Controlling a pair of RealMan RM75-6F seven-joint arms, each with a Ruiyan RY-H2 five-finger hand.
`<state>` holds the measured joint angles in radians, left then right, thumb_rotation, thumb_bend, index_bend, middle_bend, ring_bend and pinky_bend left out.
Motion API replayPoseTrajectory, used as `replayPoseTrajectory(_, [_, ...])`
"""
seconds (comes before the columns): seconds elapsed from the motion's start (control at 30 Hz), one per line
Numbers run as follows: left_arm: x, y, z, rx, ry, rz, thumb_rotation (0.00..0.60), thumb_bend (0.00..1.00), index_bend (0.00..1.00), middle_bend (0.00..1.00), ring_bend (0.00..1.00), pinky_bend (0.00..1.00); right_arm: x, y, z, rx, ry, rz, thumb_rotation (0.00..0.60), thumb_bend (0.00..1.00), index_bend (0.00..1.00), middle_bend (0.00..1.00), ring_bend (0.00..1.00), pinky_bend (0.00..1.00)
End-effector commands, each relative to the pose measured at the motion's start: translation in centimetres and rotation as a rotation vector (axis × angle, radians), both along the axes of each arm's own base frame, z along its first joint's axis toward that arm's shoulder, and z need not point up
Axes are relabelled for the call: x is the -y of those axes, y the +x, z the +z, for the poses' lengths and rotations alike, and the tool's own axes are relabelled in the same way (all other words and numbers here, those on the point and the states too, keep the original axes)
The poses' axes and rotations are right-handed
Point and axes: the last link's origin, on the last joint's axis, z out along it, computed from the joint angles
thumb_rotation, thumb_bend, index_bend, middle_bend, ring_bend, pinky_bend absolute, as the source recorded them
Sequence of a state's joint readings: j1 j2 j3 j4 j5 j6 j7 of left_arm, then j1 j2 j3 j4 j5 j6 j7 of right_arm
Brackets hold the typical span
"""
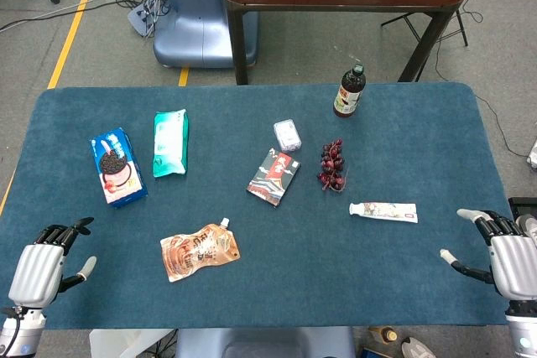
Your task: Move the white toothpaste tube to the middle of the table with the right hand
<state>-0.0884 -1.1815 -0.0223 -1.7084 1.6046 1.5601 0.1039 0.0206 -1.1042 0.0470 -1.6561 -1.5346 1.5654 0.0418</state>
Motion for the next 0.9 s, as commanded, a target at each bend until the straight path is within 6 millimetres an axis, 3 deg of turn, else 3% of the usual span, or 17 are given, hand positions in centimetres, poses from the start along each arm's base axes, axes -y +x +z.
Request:
replayPoseTrajectory(0.03, [0.0, 0.0, 0.0, -0.004, -0.003, 0.003, 0.600, 0.26, 0.20, 0.37, 0.35, 0.23, 0.0, 0.1, -0.2, 0.002, 0.014, 0.008, 0.600, 0.02, 0.26, 0.33, 0.23, 0.26])
replayPoseTrajectory(0.37, [0.2, -0.4, 0.0, -0.017, -0.013, 0.026, 0.600, 0.26, 0.20, 0.37, 0.35, 0.23, 2.0, 1.5, -0.9, -0.069, 0.096, 0.052, 0.600, 0.02, 0.28, 0.38, 0.23, 0.26])
replayPoseTrajectory(0.6, [0.4, -0.9, 0.1, -0.018, -0.010, 0.046, 0.600, 0.26, 0.20, 0.37, 0.35, 0.23, 5.5, 2.2, -2.4, -0.117, 0.185, 0.036, 0.600, 0.02, 0.35, 0.43, 0.24, 0.26])
replayPoseTrajectory(0.9, [0.5, -1.5, 0.1, -0.017, -0.015, 0.064, 0.600, 0.26, 0.20, 0.37, 0.35, 0.23, 10.2, 2.5, -5.5, -0.158, 0.296, 0.019, 0.600, 0.02, 0.36, 0.44, 0.24, 0.26])
